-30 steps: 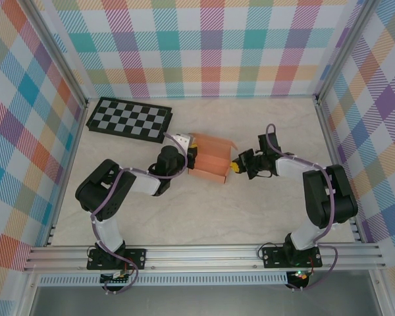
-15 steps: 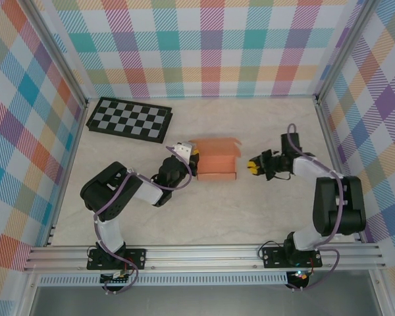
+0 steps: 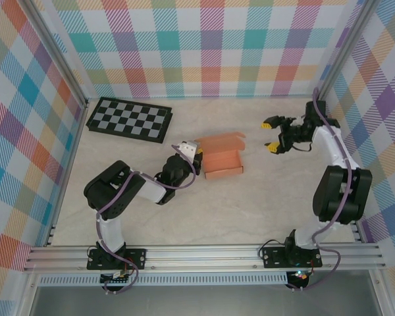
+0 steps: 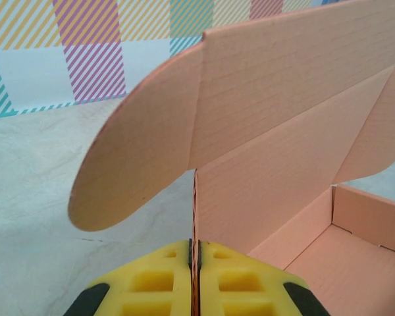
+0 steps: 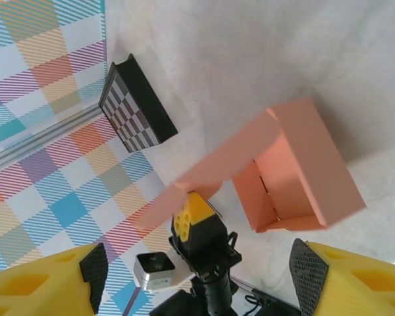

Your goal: Fold the paper box

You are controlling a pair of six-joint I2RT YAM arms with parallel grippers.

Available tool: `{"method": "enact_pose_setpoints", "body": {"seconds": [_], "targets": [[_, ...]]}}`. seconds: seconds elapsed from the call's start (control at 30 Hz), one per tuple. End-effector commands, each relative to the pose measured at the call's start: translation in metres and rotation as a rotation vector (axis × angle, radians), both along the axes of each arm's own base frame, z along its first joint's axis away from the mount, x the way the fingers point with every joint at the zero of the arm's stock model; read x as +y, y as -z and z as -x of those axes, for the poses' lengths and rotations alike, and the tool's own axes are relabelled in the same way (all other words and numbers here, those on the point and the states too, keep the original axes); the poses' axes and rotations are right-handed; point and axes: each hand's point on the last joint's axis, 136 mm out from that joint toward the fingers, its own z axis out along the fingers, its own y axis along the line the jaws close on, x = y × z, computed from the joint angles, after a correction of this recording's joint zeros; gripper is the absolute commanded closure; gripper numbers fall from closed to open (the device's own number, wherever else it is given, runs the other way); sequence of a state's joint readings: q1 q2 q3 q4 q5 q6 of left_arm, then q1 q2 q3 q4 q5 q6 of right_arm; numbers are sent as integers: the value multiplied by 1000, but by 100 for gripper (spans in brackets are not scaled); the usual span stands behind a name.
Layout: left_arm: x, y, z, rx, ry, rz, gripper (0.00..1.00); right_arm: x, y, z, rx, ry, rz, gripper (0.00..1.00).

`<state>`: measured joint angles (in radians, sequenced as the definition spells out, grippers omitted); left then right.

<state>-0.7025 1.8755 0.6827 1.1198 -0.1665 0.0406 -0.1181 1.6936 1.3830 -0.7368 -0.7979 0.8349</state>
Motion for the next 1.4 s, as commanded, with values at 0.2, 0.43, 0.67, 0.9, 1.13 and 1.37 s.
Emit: {"method": "enact_pose_setpoints", "body": {"seconds": [0.2,0.43,0.67,0.9,1.13,1.37], "targets": [[-19,8,5,-1,51,-76,93,47,18,-26,-40,-236,49,23],[-21,9,4,9,45,-96,93,75,35,6,78,-239,26,26],[-26,11,3,14,47,-113,93,83,40,27,115,-199,6,30],[-30,11,6,15,52,-108,93,101,56,33,189,-163,-14,33],[-33,13,10,40,52,-66,92,106,64,32,192,-100,14,37],[-30,18,13,73,45,-35,75,107,77,42,190,-113,57,48]]}}
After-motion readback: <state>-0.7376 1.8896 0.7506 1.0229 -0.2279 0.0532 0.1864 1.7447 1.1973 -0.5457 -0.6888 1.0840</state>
